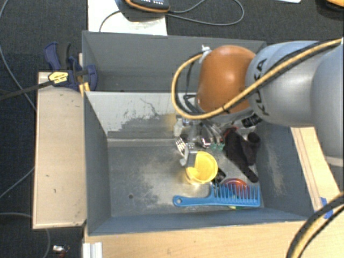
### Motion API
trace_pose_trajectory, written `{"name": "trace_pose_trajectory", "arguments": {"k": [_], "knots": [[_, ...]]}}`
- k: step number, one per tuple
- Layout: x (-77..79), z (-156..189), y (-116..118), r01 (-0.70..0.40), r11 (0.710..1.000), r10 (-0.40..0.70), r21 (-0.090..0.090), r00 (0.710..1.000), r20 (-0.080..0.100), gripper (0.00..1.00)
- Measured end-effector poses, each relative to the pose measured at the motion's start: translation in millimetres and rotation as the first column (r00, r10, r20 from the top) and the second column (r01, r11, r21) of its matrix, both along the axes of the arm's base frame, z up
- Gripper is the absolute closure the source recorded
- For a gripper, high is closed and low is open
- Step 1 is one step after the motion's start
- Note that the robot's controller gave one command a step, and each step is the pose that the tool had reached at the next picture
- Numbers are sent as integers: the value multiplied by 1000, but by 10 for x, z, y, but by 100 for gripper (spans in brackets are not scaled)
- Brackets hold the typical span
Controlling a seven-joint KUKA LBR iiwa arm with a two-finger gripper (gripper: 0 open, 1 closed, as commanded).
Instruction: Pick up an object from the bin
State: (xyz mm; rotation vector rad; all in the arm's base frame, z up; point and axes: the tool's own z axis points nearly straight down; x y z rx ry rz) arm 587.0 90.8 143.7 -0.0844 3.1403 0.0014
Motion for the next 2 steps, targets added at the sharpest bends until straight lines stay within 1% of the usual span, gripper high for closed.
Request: {"name": "trace_pose_trajectory", "arguments": {"k": [1, 2], "knots": [[-39, 75, -44, 42, 999, -42, 1, 999, 0, 0], [3, 147, 307, -235, 972, 235, 0, 972, 6, 0]]}}
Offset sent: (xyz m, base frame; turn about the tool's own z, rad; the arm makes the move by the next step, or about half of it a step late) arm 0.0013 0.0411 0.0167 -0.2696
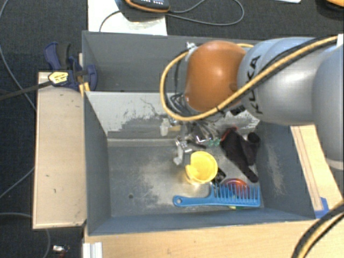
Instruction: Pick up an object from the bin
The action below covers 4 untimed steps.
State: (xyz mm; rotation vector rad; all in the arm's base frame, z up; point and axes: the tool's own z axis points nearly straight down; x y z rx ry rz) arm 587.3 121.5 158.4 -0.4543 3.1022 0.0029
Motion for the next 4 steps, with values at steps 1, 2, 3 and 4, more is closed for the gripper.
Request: {"name": "trace_pose_trajectory", "arguments": {"k": [1, 2, 3, 4], "knots": [[-242, -370, -632, 13, 1000, -13, 3, 1000, 2, 0], [-276, -644, -720, -192, 981, 192, 1, 981, 6, 0], [-236, -556, -1289, -204, 979, 204, 0, 979, 6, 0], [-342, -543, -1404, -276, 961, 276, -1, 961, 4, 0]]}}
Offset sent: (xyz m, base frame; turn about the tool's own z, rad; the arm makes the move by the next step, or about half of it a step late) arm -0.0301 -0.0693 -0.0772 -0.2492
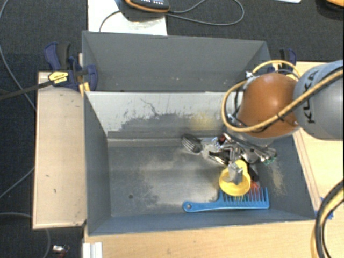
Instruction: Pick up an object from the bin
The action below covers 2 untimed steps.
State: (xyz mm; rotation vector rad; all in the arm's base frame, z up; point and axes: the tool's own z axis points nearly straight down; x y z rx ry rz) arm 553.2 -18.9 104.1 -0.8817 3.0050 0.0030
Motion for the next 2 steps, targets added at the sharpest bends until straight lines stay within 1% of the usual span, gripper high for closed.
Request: {"name": "trace_pose_trajectory", "arguments": {"k": [1, 2], "knots": [[-33, -57, -227, -340, 940, 340, -3, 940, 4, 0], [-99, -293, -614, -551, 834, 551, -4, 834, 7, 0]]}}
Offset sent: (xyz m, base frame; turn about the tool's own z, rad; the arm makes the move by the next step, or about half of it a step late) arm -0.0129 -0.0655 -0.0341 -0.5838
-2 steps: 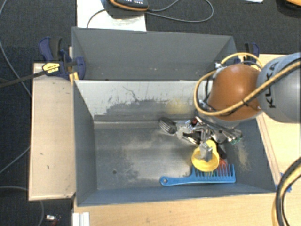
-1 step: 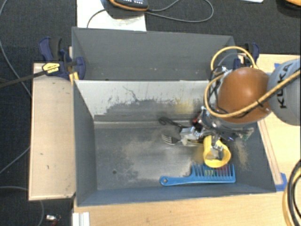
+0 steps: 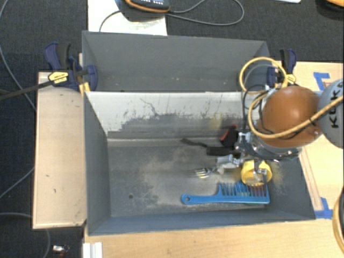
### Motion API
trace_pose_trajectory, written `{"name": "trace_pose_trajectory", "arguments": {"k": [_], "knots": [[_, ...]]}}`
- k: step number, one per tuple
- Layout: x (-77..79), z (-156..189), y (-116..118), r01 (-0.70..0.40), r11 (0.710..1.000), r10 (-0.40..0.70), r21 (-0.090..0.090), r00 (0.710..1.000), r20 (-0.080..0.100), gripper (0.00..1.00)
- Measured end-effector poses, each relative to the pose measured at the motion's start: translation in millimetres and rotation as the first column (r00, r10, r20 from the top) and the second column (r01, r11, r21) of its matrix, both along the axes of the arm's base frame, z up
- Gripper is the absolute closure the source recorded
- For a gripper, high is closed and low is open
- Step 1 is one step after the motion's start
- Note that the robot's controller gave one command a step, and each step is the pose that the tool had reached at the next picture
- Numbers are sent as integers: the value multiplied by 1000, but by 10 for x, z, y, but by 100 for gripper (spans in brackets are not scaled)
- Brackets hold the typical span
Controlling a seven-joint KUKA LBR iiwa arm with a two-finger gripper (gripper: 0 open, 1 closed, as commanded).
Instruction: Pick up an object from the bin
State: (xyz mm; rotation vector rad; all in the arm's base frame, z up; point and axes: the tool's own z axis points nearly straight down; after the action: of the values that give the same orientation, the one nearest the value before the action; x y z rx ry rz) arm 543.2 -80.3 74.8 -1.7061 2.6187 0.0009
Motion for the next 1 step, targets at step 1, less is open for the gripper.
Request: {"name": "trace_pose_trajectory", "arguments": {"k": [1], "knots": [[-58, 312, -100, 145, 990, -145, 2, 989, -3, 0]]}}
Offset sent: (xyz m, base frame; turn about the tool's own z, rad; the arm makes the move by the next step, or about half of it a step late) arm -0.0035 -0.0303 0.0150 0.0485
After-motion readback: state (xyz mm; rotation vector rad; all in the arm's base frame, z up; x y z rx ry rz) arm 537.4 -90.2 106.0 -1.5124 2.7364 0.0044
